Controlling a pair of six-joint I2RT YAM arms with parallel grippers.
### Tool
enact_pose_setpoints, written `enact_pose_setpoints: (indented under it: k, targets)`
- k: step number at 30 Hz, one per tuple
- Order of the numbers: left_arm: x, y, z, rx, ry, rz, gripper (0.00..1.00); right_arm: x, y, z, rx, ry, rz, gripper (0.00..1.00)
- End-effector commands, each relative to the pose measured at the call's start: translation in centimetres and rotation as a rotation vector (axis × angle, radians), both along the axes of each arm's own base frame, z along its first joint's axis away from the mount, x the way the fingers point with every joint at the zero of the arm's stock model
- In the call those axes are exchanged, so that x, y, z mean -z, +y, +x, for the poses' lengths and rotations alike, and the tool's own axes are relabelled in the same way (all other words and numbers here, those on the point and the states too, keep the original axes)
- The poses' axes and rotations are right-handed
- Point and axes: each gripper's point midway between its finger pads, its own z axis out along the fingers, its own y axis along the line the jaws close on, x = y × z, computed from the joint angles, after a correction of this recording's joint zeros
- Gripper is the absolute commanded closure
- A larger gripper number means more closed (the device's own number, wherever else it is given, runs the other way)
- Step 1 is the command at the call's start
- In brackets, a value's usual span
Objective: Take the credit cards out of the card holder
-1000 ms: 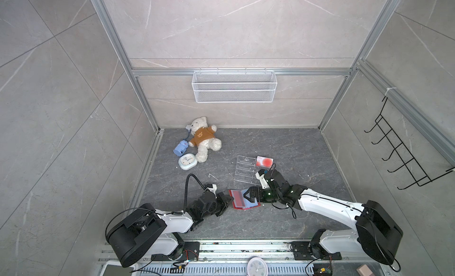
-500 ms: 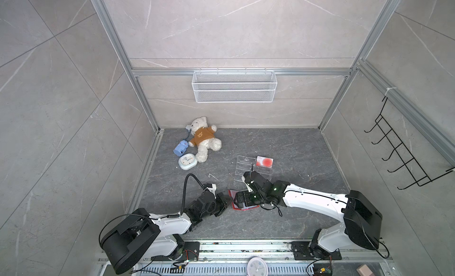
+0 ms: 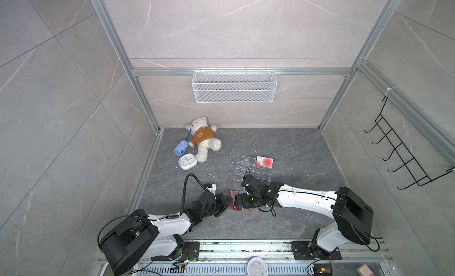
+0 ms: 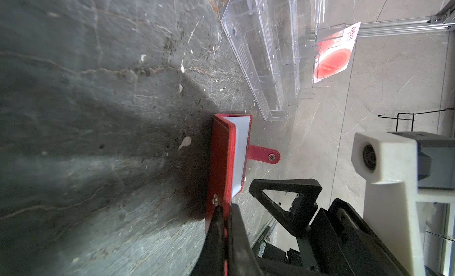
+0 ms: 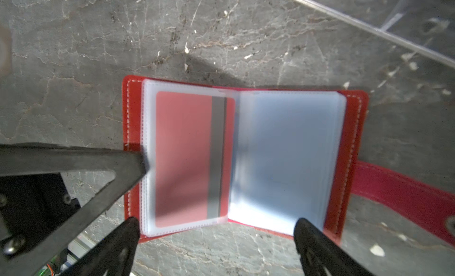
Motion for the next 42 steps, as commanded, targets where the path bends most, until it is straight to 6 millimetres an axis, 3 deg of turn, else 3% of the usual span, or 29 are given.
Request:
enact_pose_setpoints:
  k: [1,19,42]
  targets:
    - [-1.1,-0.3,0.4,0.007,-0.056,-0.003,1.0,-0.1,0.7,0.7,0.021,-0.017,0.005,0.0]
    - [-1.1,-0.4,0.2,0.019,-0.058,0.004,1.0,1.0,1.4,0.8,0.023,0.008,0.001,0.0]
    - [-1.3,-0.4,0.1,0.028,-0.063,-0.001,1.0,2.3,-0.2,1.4,0.064,-0.074,-0.163,0.0]
